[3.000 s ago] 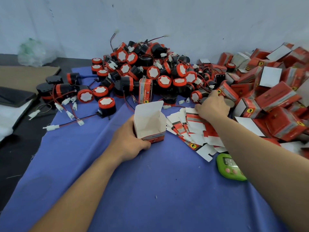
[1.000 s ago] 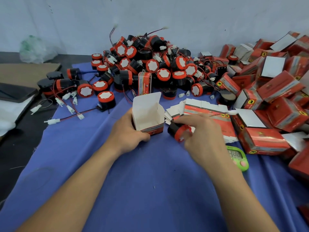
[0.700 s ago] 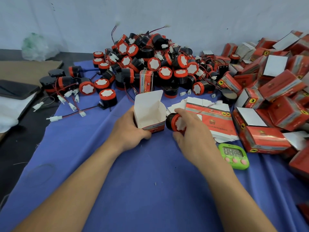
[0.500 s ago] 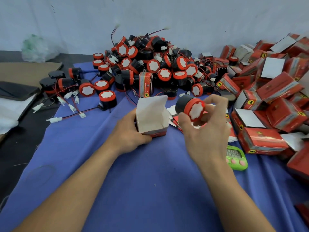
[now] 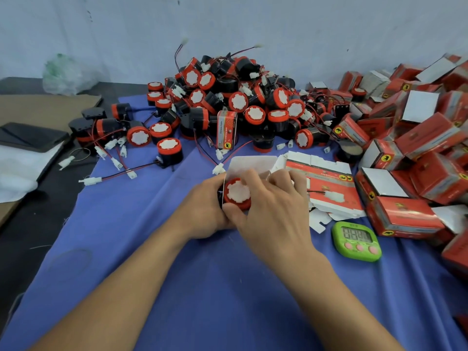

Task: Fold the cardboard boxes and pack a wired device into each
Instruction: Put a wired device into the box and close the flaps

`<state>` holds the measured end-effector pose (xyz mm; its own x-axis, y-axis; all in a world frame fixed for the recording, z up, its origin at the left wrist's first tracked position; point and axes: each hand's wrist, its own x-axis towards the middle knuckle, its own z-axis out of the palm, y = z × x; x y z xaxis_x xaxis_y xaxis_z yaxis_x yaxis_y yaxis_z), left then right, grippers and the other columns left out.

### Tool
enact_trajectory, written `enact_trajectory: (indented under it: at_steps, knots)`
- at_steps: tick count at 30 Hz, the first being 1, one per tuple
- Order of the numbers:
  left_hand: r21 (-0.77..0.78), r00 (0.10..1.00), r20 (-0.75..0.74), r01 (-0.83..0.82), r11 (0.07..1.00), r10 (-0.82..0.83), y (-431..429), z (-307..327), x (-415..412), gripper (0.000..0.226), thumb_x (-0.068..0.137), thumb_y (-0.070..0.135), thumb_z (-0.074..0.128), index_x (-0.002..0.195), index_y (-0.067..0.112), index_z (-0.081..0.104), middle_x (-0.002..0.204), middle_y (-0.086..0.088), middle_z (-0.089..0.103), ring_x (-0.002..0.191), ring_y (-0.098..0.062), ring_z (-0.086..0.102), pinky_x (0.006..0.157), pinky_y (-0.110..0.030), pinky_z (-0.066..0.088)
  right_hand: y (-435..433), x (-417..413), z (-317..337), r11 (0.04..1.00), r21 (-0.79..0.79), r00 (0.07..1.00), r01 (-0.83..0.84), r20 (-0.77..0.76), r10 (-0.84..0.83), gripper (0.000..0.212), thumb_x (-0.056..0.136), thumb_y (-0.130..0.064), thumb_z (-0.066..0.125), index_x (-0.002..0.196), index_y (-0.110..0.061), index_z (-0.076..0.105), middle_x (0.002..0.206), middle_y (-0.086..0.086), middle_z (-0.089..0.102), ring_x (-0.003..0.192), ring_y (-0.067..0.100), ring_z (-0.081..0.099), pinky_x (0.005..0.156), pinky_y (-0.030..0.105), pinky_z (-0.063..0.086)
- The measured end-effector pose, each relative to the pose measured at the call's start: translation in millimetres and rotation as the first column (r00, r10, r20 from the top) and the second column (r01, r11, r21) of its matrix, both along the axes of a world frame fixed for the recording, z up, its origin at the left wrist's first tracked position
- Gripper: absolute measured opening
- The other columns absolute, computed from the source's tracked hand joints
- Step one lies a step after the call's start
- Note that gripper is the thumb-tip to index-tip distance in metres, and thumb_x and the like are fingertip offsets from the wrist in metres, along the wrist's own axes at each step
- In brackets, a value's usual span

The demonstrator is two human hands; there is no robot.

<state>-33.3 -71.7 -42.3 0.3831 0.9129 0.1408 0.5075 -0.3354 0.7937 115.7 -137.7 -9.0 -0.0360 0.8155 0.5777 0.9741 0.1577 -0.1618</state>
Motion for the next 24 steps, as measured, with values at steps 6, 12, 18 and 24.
enact_trajectory:
  at_steps: [6, 12, 18, 24]
  knots:
    - [-0.051, 0.999, 0.034, 0.015, 0.999, -0.013, 0, 1, 1, 0.057, 0.061, 0.029, 0.081, 0.116, 0.034, 0.069, 0.105, 0.012, 0.076, 0.100, -0.016, 0.072, 0.088, -0.045, 0.060, 2, 6, -10, 0.997, 0.052, 0.985, -0.049, 0.165, 0.040, 0.022, 0.091, -0.036, 0.065, 0.079, -0.024, 0.080, 0.100, 0.000, 0.076, 0.111, 0.033, 0.061, 0.119, 0.041, 0.018]
    - [-0.127, 0.999, 0.030, -0.015, 0.992, 0.019, 2, -1, 1, 0.056, 0.055, 0.026, 0.083, 0.109, 0.035, 0.069, 0.100, 0.015, 0.076, 0.094, -0.008, 0.072, 0.088, -0.042, 0.060, -1, 29, -1, 0.991, 0.130, 0.987, 0.036, -0.159, -0.015, 0.029, 0.088, -0.032, 0.068, 0.113, -0.020, 0.076, 0.133, 0.004, 0.068, 0.129, 0.033, 0.054, 0.115, 0.047, 0.027]
    - [-0.098, 0.997, 0.007, -0.081, 0.992, 0.082, -1, 0, 3, 0.061, 0.057, 0.030, 0.078, 0.113, 0.045, 0.059, 0.100, 0.027, 0.071, 0.090, 0.004, 0.066, 0.072, -0.022, 0.054, -2, 82, 15, 0.869, -0.345, 0.776, 0.354, -0.411, -0.479, 0.051, 0.089, -0.066, 0.050, 0.126, -0.035, 0.067, 0.105, 0.003, 0.076, 0.106, 0.035, 0.063, 0.092, 0.046, 0.048]
    - [-0.081, 0.991, -0.005, -0.131, 0.988, 0.131, -3, 0, 5, 0.067, 0.058, 0.033, 0.076, 0.120, 0.045, 0.057, 0.102, 0.023, 0.072, 0.093, 0.001, 0.065, 0.078, -0.028, 0.057, -3, 72, 19, 0.997, -0.051, 0.590, -0.061, -0.807, -0.006, 0.010, 0.083, -0.025, 0.072, 0.073, -0.026, 0.074, 0.060, -0.002, 0.069, 0.052, 0.013, 0.060, 0.053, 0.028, 0.047]
